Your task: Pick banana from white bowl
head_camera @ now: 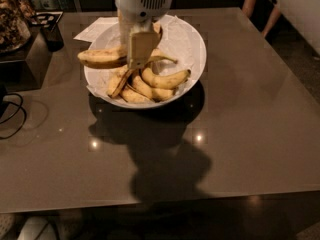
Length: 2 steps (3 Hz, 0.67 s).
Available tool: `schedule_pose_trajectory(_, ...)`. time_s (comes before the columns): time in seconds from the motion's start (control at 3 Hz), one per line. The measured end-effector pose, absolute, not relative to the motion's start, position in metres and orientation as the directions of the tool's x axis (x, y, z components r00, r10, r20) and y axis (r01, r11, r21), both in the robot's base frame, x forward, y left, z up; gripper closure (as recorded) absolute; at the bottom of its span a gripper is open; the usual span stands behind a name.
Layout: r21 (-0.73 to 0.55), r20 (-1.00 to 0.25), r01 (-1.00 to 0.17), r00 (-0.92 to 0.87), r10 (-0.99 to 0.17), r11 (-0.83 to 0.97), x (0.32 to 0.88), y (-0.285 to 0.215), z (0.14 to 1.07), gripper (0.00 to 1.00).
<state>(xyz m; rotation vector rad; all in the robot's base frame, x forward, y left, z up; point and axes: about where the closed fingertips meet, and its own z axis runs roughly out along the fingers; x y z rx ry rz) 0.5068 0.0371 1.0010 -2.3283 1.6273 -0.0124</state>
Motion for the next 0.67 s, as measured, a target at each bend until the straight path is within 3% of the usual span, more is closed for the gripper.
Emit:
schedule_pose_trajectory(0.33, -0.244, -0.215, -0.894, 0.428, -0.878, -0.376, 0.4766, 0.0736, 1.0147, 1.0)
schedule_pose_trajectory(0.67, -0.244, -0.215, -0.894, 0.428, -0.878, -0.376, 0.4761, 0.0738, 1.0149, 1.0)
